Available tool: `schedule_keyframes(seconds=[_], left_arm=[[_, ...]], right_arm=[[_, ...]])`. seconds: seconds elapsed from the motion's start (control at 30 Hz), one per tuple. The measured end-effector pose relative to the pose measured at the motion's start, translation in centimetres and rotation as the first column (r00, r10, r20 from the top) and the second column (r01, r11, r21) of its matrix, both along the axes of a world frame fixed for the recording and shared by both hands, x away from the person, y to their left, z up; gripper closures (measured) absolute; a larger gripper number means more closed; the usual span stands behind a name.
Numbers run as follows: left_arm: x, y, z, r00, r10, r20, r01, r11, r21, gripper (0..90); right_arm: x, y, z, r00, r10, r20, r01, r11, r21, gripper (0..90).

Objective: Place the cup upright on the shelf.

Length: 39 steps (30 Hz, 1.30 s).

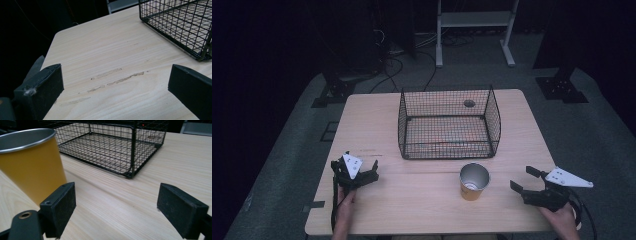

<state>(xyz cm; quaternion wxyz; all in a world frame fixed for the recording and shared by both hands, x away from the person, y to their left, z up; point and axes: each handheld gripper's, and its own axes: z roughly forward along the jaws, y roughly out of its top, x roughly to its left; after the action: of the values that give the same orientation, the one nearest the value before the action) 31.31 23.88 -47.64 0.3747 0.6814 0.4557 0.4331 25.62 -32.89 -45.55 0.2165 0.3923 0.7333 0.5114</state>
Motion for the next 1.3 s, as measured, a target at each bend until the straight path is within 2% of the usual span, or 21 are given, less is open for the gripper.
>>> schedule_keyframes(seconds=[0.7, 1.1, 1.3], left_arm=[[0.0, 0.0, 0.0, 1.0, -0.002, 0.001, 0.002, 1.0, 0.002, 0.0], [0.0, 0.0, 0.0, 1.0, -0.002, 0.001, 0.002, 1.0, 0.003, 0.0], [0.0, 0.0, 0.0, 1.0, -0.003, 0.001, 0.003, 1.0, 0.004, 0.0]], right_arm=[[-1.0, 2.3, 0.7, 0.9948, 0.102, 0.008, -0.102, 0.994, -0.041, 13.3], [-1.5, 3.7, 0.8, 0.9882, 0.153, -0.007, -0.153, 0.9869, -0.051, 9.6], [-1.6, 4.9, 1.0, 0.9806, 0.195, -0.018, -0.196, 0.9789, -0.059, 8.1]])
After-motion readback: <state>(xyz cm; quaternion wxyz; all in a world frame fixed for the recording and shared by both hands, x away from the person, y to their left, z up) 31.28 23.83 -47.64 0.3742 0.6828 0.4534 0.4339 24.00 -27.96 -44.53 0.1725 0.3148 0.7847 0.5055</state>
